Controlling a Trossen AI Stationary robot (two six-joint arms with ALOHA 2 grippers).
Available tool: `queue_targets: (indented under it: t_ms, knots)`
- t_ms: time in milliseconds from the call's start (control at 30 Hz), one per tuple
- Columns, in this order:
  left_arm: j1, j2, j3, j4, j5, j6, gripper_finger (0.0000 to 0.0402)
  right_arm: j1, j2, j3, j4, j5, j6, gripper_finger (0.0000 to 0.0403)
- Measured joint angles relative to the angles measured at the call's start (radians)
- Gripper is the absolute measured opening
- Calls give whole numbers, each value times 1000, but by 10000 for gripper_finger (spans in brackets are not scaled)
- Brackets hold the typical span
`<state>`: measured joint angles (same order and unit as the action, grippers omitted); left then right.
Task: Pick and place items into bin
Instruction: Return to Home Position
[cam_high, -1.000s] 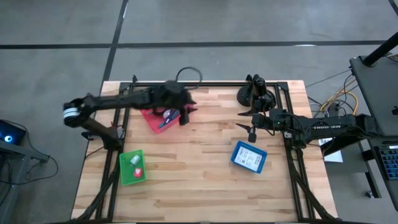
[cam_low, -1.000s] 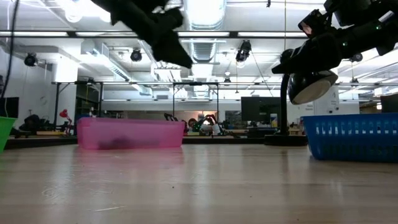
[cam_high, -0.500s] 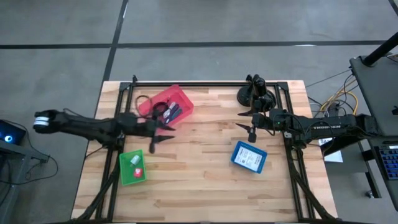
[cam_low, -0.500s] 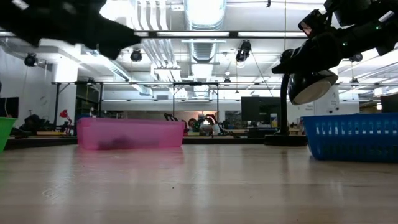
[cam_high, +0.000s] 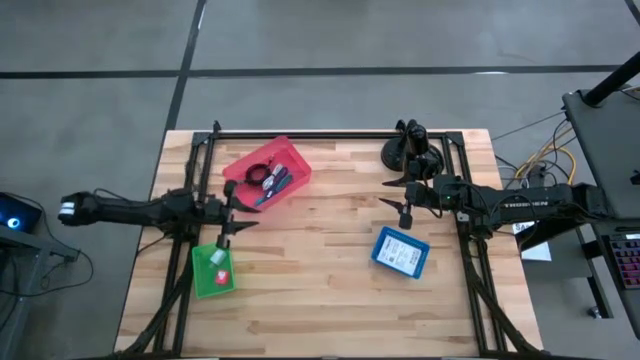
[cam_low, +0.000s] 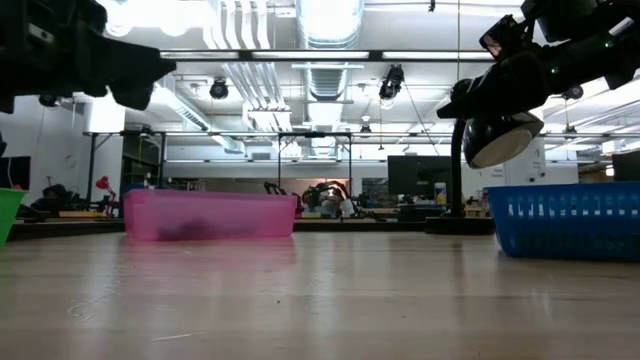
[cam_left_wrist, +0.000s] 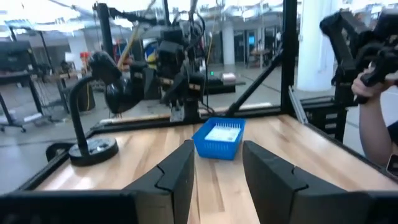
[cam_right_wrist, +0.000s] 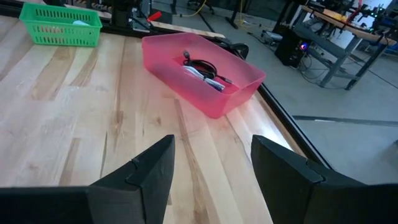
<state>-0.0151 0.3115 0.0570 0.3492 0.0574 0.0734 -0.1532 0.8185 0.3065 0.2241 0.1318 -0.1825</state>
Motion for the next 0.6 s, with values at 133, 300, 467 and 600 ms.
queue_targets:
  t_ms: [133,300,467,600]
  knots:
    - [0,-112,-19,-122,-1,13,121,0,0,0,-1,0,0,199]
    - [0,-238,-33,-235,-19,18,121,0,0,0,-2,0,0,199]
    - [0,-282,-48,-291,-122,19,102,0,0,0,-1,0,1,199]
    - [0,-244,-48,-295,-153,11,48,0,0,0,-1,0,86,199]
